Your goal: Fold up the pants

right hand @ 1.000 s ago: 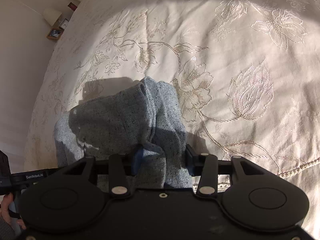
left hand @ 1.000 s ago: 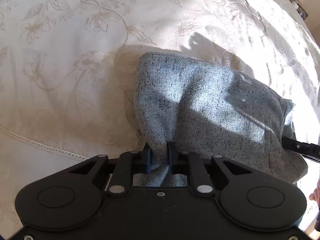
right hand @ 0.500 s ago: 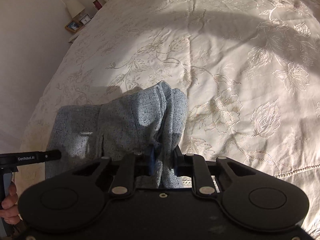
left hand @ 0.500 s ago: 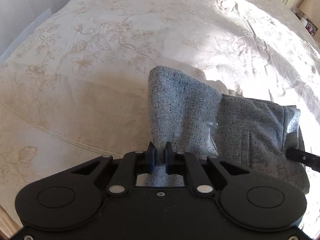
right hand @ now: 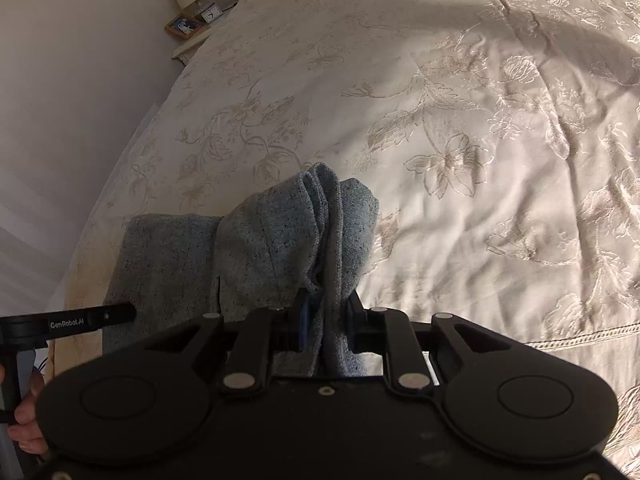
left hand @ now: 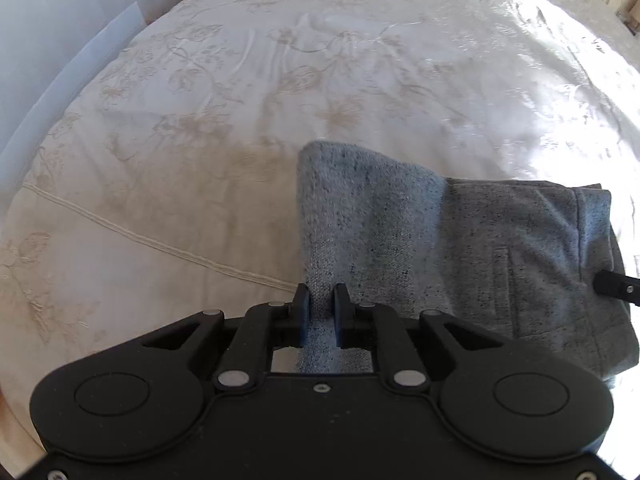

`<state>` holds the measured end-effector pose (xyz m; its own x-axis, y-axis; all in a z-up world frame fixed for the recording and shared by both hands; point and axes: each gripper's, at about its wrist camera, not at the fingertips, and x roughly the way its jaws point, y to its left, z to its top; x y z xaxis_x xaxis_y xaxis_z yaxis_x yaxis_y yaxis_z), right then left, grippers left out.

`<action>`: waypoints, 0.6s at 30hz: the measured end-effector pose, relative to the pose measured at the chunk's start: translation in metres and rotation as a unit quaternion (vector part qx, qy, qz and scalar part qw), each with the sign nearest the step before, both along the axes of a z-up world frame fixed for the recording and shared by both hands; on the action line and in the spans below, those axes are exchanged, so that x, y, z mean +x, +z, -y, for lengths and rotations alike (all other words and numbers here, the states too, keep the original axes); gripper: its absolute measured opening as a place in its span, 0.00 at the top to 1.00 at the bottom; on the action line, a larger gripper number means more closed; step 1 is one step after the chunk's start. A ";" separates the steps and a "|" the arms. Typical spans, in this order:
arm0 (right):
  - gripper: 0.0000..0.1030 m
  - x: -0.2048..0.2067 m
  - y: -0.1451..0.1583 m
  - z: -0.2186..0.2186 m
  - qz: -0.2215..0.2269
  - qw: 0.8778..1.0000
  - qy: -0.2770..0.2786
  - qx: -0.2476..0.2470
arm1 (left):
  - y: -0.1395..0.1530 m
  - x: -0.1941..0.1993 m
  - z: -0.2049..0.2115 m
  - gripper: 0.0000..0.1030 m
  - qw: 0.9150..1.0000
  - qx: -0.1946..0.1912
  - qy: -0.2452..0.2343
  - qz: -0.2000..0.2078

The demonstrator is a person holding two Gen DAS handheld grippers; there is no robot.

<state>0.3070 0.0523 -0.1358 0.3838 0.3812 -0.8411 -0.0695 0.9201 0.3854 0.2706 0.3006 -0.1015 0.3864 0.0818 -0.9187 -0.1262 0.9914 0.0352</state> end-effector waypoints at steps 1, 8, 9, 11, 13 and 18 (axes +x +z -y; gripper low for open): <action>0.78 0.004 -0.003 -0.011 -0.005 1.000 -0.008 -0.019 | -0.001 -0.001 -0.008 0.83 1.000 0.008 0.008 0.004; 0.75 -0.017 0.015 -0.036 0.024 0.994 -0.071 -0.084 | 0.010 -0.017 -0.029 0.81 1.000 0.014 0.013 0.025; 0.75 -0.022 0.019 -0.038 0.029 0.993 -0.070 -0.088 | 0.012 -0.019 -0.027 0.81 0.999 0.018 0.009 0.026; 0.75 -0.035 0.032 -0.044 0.045 0.992 -0.062 -0.099 | 0.019 -0.026 -0.022 0.80 0.999 0.018 0.004 0.028; 0.75 -0.051 0.045 -0.051 0.059 0.991 -0.052 -0.105 | 0.027 -0.033 -0.016 0.79 1.000 0.011 0.003 0.029; 0.75 -0.081 0.064 -0.058 0.076 0.991 -0.025 -0.111 | 0.043 -0.052 0.010 0.77 0.999 0.006 -0.003 0.032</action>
<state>0.2257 0.1106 -0.0722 0.5256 0.1700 -0.8336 -0.0625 0.9849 0.1615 0.2191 0.2908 -0.0584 0.4451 0.0904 -0.8909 -0.1224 0.9917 0.0395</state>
